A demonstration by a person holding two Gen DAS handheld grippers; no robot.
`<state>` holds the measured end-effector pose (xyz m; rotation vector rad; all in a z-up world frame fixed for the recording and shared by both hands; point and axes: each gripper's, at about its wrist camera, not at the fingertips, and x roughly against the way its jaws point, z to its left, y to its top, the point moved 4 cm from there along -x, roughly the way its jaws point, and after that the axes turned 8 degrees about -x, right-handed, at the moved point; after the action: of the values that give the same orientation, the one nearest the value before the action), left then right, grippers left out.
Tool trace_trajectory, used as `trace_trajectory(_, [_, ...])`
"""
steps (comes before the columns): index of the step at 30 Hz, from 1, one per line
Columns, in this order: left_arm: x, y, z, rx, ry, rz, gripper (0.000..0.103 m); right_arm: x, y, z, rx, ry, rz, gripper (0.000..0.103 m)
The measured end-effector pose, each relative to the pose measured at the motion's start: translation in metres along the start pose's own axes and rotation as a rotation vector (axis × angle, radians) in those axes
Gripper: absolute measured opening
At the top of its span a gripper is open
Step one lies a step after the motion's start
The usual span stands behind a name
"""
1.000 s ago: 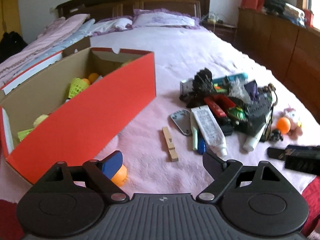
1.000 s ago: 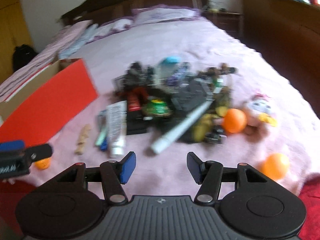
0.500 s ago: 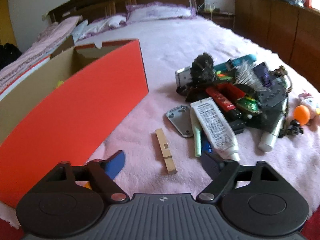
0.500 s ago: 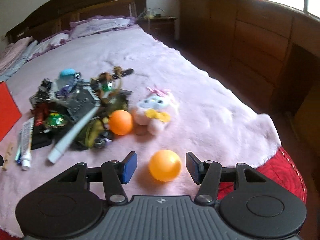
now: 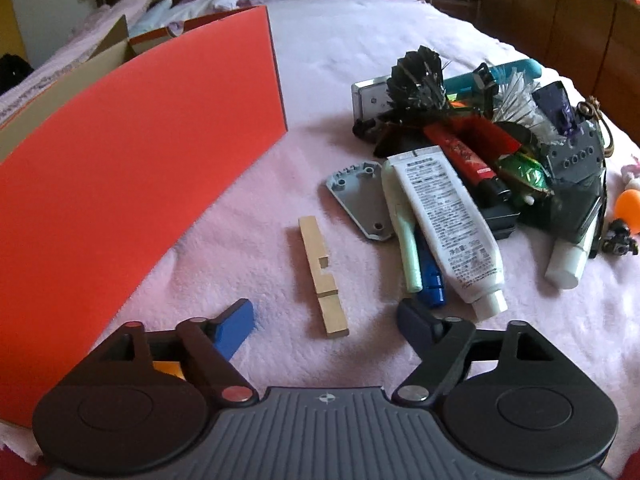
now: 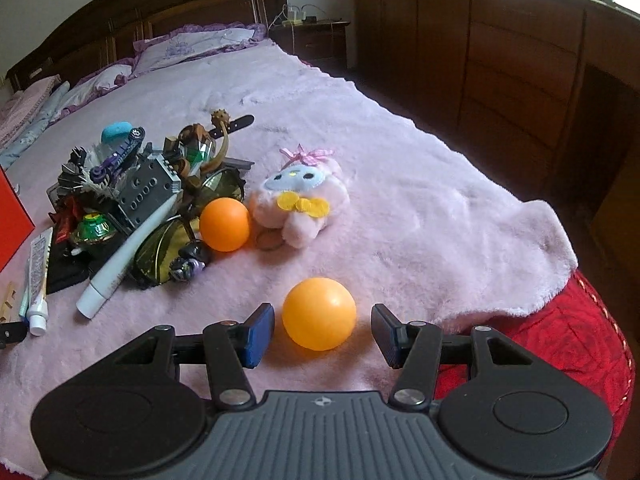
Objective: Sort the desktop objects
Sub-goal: 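Grasp the wooden clothespin with the left tool while the right tool grasps an orange ball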
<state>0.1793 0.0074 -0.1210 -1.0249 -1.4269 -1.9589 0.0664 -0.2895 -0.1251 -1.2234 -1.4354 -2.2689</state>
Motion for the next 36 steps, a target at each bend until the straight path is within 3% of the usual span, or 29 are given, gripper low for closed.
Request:
trace_trajectory(3, [-0.003, 0.001, 0.007, 0.046, -0.012, 0.024, 0.093, 0.009, 0.0, 0.005, 0.018, 0.028, -0.015, 0.056])
trace_trajectory(6, [-0.002, 0.002, 0.013, 0.101, -0.029, 0.019, 0.091, 0.009, 0.003, 0.012, 0.037, 0.034, -0.023, 0.056])
trace_trajectory(13, [0.014, 0.003, 0.016, 0.142, -0.044, -0.066, 0.065, -0.002, 0.001, 0.015, 0.005, 0.042, 0.032, 0.057])
trace_trajectory(15, [0.011, 0.003, 0.015, 0.126, -0.03, -0.061, 0.055, -0.004, -0.001, 0.014, 0.001, 0.039, 0.039, 0.057])
trace_trajectory(19, [0.002, 0.005, 0.013, 0.085, -0.02, -0.041, 0.048, -0.008, -0.002, 0.015, -0.002, 0.035, 0.047, 0.057])
trace_trajectory(24, [-0.002, 0.006, -0.002, -0.098, -0.012, -0.037, 0.043, -0.009, -0.004, 0.017, 0.01, 0.022, 0.039, 0.049])
trace_trajectory(25, [-0.001, 0.006, -0.006, -0.141, -0.014, -0.043, 0.038, -0.009, -0.004, 0.017, 0.009, 0.022, 0.037, 0.047])
trace_trajectory(27, [0.002, 0.006, -0.008, -0.15, -0.048, -0.049, 0.014, -0.008, -0.004, 0.018, 0.005, 0.022, 0.034, 0.041])
trace_trajectory(36, [0.028, -0.003, -0.003, -0.036, -0.118, -0.092, 0.012, 0.01, -0.001, 0.025, 0.025, 0.075, 0.023, 0.041])
